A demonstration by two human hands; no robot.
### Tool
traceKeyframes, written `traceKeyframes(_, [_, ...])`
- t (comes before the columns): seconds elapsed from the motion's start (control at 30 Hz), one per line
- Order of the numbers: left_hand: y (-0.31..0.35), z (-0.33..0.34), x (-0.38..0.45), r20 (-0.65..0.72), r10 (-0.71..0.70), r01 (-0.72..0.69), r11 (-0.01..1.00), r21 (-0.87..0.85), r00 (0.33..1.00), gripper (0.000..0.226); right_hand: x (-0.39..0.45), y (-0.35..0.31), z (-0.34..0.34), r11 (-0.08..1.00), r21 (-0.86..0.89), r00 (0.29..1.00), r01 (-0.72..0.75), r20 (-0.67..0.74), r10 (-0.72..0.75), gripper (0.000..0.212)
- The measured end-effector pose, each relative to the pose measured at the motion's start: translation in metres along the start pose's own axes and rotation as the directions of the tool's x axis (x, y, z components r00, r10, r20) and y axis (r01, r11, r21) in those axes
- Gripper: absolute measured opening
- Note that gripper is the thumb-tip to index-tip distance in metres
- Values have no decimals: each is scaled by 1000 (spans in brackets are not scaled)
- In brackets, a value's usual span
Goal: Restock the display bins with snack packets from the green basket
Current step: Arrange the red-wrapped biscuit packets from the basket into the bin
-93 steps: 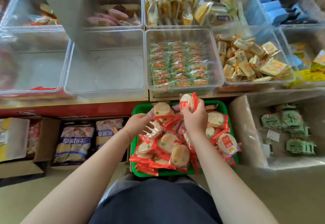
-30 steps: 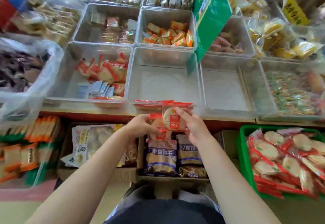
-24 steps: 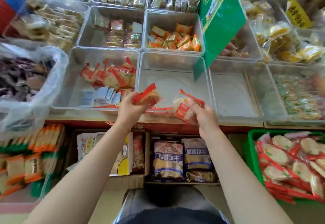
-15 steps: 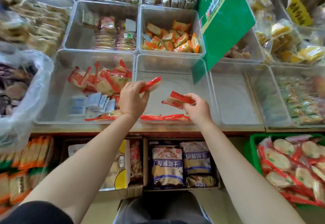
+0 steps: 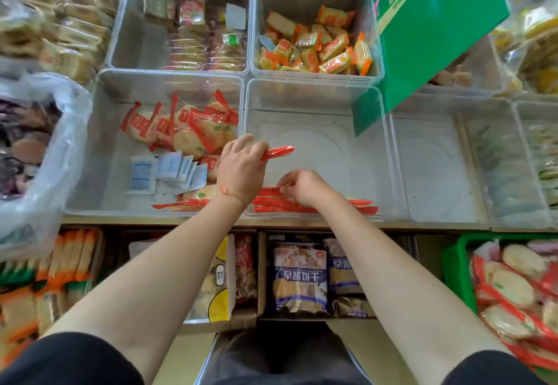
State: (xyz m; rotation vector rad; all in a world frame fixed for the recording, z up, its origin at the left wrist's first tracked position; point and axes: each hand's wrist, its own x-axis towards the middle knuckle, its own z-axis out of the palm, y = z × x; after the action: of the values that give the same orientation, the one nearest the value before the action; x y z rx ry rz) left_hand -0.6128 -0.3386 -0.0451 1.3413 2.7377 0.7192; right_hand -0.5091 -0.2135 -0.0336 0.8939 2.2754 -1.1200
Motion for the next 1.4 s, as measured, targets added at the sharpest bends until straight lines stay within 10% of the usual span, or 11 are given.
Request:
traceKeyframes(0.17, [-3, 2, 1, 66, 0, -2, 999, 36, 998, 22, 1, 7, -15, 999, -14, 992, -33, -122, 32, 24])
traceKeyframes(0.33, [-5, 5, 0, 69, 11, -14, 999, 47, 998, 19, 1, 1, -24, 982, 88, 952, 170, -270, -141, 68])
traceKeyframes(0.57, [-4, 4, -2, 83, -28, 27, 1000, 12, 996, 47, 25, -1, -11, 994, 14, 937, 113, -333, -102, 32])
traceKeyframes(0.73, [-1, 3, 0, 74, -62, 62, 998, -2, 995, 52, 22, 2, 5, 996, -80, 993, 34, 112, -25, 40])
traceKeyframes(1.03, [-3, 6, 0, 69, -53, 52, 998, 25, 996, 43, 12, 1, 4, 1000, -5, 989, -5, 145, 6, 48])
traceKeyframes(1.23, [-1, 6, 1, 56, -30, 27, 999, 39, 998, 37, -16, 10, -7, 993, 94, 972, 68, -231, -45, 42])
traceKeyframes(1.4, [21, -1, -12, 67, -24, 19, 997, 70, 997, 32, -82, 23, -16, 966, 159, 810, 204, -581, -75, 29])
